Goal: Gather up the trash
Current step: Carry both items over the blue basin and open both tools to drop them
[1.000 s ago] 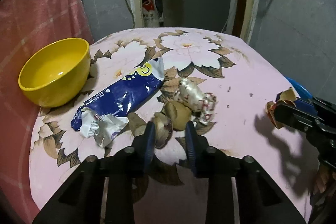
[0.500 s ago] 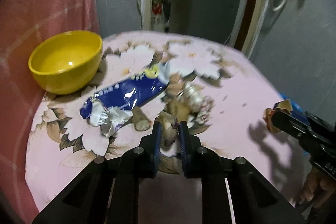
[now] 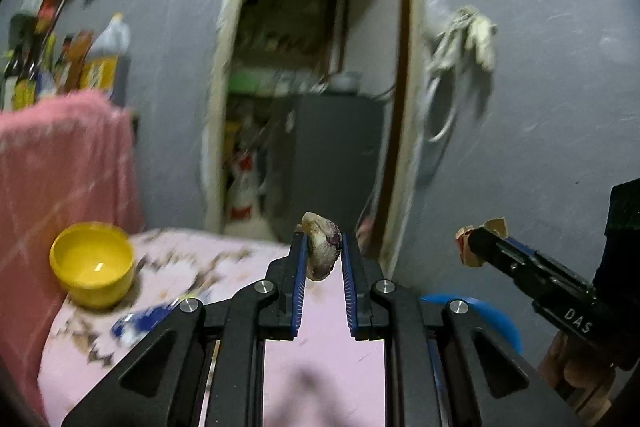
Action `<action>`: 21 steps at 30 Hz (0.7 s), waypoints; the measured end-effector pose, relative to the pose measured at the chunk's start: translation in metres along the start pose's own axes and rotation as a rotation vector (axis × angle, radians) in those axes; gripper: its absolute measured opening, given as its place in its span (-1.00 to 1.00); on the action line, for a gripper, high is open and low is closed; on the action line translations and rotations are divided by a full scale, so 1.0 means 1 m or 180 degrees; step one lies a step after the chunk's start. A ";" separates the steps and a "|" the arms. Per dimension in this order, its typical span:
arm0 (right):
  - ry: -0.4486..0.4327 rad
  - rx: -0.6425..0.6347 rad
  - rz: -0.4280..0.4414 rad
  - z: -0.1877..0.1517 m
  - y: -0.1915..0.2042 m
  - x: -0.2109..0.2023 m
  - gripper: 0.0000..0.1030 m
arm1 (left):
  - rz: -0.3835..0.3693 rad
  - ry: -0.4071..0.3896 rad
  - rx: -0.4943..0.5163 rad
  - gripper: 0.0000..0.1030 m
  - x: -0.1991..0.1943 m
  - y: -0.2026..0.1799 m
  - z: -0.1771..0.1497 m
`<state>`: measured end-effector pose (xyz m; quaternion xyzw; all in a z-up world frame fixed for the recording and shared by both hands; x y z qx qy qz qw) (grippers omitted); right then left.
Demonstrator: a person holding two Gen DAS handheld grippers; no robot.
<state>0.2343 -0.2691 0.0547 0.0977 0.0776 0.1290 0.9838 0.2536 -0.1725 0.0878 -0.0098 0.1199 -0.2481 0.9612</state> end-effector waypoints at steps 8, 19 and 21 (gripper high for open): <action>-0.0322 0.0008 -0.0551 0.024 -0.056 -0.050 -0.33 | -0.0422 -0.0129 0.0285 -0.73 0.023 -0.076 0.016; -0.0042 0.0328 -0.1033 -0.010 -0.137 -0.071 -0.31 | -0.0820 0.0482 0.0317 -0.73 0.094 -0.135 -0.016; 0.0044 0.0391 -0.1070 -0.020 -0.147 -0.068 -0.30 | -0.0842 0.0652 0.0280 -0.73 0.110 -0.136 -0.025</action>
Point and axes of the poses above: each gripper's, at about its wrist camera, not at the fingertips, and x roughly the way its jaws point, y to its left, z to its top, the point moved 4 cm from there along x, roughly the way its jaws point, and after that the axes turned 1 degree about y, right-handed, at the moved point
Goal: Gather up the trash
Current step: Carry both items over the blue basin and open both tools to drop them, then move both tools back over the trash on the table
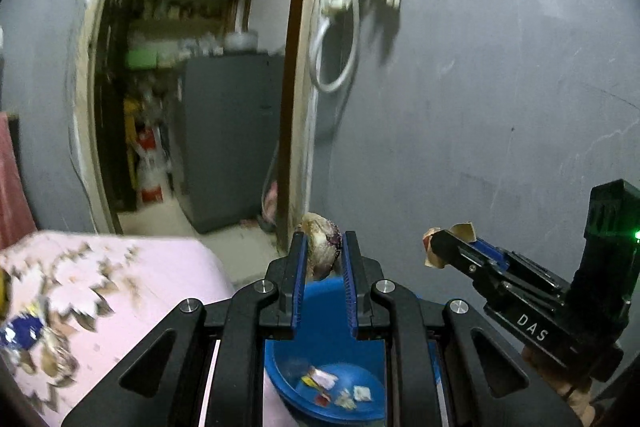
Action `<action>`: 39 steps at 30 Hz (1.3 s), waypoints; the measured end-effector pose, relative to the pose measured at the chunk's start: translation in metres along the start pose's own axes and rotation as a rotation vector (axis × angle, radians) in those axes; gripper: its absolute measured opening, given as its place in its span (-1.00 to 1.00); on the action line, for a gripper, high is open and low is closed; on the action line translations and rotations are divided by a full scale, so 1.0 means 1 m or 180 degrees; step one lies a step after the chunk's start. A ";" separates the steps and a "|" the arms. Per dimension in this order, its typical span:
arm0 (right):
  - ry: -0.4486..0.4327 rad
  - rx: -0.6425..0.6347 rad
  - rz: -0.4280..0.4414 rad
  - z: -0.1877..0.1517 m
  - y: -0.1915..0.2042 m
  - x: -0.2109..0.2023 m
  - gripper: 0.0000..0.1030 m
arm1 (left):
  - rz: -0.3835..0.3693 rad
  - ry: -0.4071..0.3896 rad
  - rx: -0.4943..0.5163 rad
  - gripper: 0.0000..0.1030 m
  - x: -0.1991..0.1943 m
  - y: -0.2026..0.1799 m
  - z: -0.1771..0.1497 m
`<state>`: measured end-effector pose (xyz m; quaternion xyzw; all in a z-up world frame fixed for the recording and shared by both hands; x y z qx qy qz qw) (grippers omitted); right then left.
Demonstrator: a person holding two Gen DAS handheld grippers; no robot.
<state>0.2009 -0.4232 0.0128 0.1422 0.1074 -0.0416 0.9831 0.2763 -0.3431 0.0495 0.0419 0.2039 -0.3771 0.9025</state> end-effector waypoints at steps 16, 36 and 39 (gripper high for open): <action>0.0738 0.0328 -0.0186 -0.060 -0.044 0.050 -0.10 | -0.0046 0.0945 -0.0412 -0.36 0.068 0.029 -0.050; -0.0008 0.0005 0.0098 0.021 0.062 -0.009 0.80 | 0.0631 -0.0294 -0.0539 0.69 -0.098 0.094 -0.004; -0.0143 -0.0058 0.0182 0.028 0.088 -0.013 0.98 | 0.0807 -0.0501 -0.0608 0.86 -0.128 0.113 -0.003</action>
Point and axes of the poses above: each gripper's, at about its wrist camera, not at the fingertips, and x roughly the way its jaws point, y to its left, z to its top, the point moved 4 cm from there along x, roughly the way its jaws point, and after that the axes turned 1 degree about y, right-handed, at the moved point
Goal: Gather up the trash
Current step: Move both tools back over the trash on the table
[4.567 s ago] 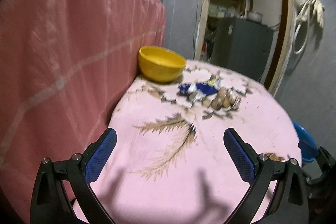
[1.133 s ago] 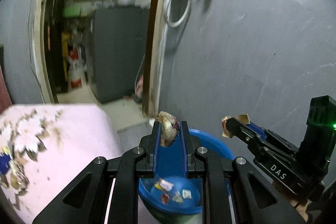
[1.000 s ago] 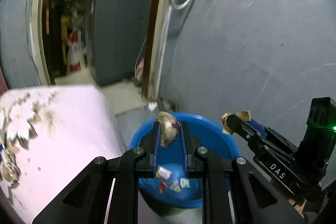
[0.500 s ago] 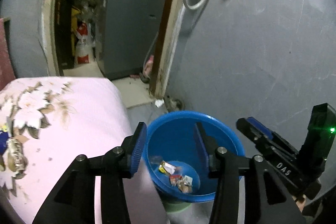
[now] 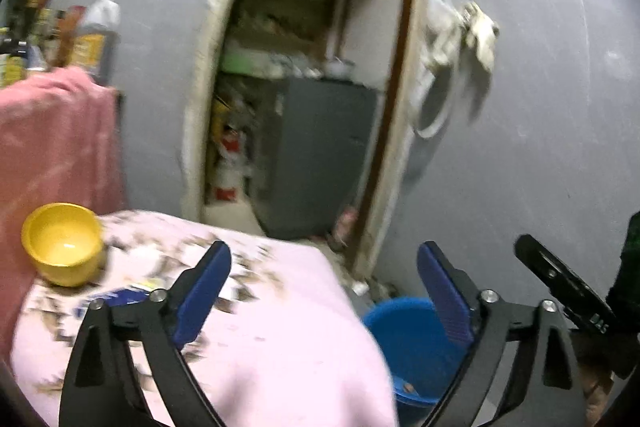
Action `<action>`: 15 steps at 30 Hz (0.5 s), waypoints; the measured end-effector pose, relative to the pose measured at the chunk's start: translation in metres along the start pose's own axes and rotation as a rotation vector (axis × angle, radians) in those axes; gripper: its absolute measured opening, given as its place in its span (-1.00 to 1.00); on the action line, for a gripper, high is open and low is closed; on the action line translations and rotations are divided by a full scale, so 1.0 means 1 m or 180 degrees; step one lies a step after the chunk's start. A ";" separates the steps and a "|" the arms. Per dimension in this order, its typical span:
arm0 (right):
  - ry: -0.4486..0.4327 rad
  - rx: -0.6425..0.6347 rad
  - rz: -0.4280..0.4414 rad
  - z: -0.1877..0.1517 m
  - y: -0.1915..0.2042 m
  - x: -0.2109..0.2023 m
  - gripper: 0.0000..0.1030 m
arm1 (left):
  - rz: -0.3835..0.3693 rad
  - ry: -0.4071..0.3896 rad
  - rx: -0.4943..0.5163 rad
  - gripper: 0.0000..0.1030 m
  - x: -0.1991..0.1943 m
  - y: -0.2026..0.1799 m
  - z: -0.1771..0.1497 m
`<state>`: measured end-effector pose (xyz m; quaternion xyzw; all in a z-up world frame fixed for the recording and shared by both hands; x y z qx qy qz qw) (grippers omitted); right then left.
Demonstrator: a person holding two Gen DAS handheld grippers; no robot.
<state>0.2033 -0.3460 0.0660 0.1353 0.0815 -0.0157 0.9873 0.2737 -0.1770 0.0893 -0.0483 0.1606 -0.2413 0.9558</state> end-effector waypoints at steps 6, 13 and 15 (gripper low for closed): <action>-0.0212 -0.0131 0.0217 0.005 0.058 0.003 1.00 | 0.0383 -0.0311 -0.0107 0.96 -0.042 0.054 0.009; -0.0220 -0.0220 0.0479 -0.006 0.117 0.029 1.00 | 0.0832 -0.0424 -0.0143 0.96 -0.073 0.117 -0.005; -0.0202 -0.0250 0.0552 -0.012 0.130 0.037 1.00 | 0.0931 -0.0417 -0.0163 0.96 -0.076 0.134 -0.011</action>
Point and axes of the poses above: each gripper's, at about its wrist camera, not at the fingertips, and x roughly the way its jaws point, y to its left, z to its top, the point moved 4 cm from there along x, roughly the way its jaws point, and after that the axes turned 1 degree about y, right-handed, at the moved point
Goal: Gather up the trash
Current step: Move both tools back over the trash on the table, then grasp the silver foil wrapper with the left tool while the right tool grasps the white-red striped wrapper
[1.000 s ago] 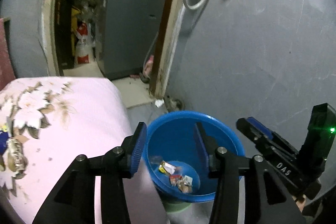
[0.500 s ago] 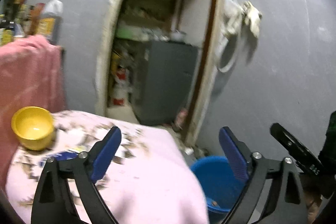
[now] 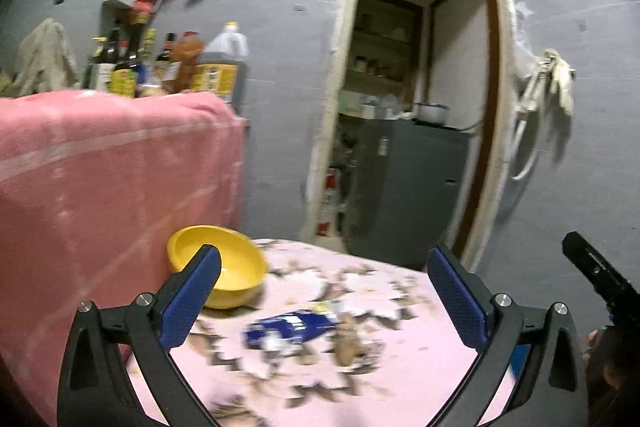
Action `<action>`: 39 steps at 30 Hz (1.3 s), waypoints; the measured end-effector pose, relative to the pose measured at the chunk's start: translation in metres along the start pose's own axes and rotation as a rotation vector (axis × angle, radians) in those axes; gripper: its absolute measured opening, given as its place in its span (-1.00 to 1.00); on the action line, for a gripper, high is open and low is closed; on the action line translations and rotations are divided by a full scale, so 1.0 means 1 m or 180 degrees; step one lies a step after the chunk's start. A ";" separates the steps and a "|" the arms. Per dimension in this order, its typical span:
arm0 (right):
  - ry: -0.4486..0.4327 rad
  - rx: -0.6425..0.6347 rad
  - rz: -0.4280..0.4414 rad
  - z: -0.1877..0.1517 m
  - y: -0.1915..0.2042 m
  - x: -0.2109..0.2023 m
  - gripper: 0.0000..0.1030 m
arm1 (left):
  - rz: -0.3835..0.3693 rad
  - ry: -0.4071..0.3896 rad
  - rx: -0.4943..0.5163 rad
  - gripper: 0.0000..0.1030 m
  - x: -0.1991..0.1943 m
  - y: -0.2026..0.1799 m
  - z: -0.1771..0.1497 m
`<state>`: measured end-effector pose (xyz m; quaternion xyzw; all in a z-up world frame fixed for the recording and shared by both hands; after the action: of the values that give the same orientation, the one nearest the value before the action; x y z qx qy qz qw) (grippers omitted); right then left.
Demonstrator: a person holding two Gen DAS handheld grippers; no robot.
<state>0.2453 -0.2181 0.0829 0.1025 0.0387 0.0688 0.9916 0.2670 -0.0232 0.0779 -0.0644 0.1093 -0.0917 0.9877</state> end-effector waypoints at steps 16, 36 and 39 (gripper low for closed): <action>0.0700 -0.0484 0.0256 -0.067 0.055 0.088 1.00 | 0.0221 0.0523 -0.0106 0.96 0.046 0.072 -0.046; 0.2108 -0.0616 0.0229 -0.139 0.056 0.161 0.45 | -0.0186 0.1547 -0.0147 0.16 0.092 0.060 -0.087; 0.2228 -0.0565 0.0262 -0.145 0.054 0.167 0.32 | -0.0274 0.1671 -0.0172 0.05 0.097 0.056 -0.090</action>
<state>0.3901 -0.1128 -0.0578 -0.0123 0.3655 0.1427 0.9197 0.3488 0.0029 -0.0372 -0.0693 0.3613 -0.1443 0.9186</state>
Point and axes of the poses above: each gripper's, at about its wrist camera, not at the fingertips, and x roughly the way its jaws point, y to its left, z to its top, the point moved 4 cm from there along x, roughly the way its jaws point, and after that the axes turned 1 degree about y, right-handed, at the moved point
